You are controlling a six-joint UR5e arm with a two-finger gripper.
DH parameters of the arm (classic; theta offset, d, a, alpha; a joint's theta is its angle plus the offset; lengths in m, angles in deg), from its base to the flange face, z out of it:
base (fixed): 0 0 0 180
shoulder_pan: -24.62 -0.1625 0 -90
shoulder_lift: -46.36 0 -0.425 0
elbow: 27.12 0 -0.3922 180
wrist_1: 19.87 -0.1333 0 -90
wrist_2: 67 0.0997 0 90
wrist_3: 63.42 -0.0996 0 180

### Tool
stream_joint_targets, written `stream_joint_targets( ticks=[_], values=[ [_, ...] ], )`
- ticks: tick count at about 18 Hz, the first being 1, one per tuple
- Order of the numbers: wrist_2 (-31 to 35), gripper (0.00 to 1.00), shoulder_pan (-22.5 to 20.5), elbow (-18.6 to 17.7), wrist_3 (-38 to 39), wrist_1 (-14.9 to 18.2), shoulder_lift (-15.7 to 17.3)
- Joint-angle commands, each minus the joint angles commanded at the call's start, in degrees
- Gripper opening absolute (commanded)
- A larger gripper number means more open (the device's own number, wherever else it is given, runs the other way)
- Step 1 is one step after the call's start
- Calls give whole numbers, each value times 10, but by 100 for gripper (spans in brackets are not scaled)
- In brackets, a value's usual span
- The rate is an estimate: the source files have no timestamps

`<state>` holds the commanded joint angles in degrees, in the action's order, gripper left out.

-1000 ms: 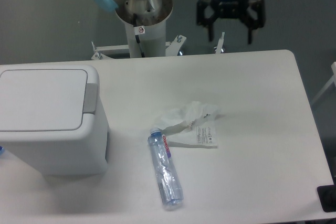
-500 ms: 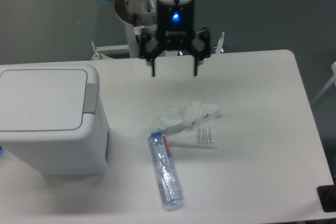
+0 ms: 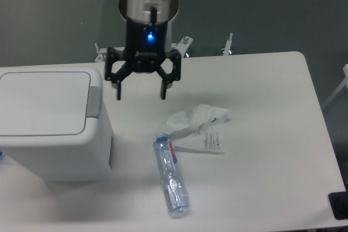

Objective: Open the trash can
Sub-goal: 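Move the open gripper toward the white trash can's lid edge, then lower the gripper onto the lid's rim and press it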

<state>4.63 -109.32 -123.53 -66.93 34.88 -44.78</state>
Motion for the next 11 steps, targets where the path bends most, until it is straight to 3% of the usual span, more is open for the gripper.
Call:
stream_joint_targets(
  ticks=[11],
  values=[
    [1,100,19,-15,-1,-1,2]
  ],
)
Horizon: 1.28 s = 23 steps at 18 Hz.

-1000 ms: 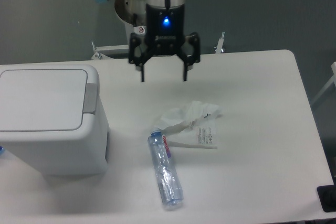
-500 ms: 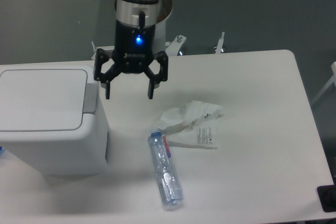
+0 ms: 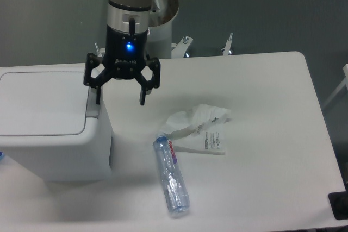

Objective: Open the trash can
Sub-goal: 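Lower the gripper onto the lid's rim and press it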

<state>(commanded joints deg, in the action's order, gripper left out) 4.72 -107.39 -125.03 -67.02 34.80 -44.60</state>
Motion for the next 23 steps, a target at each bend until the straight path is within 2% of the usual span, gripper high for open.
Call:
stream_joint_targets(
  ticks=[23],
  values=[
    [2,100,5,1,-3,-1,-11]
  ],
)
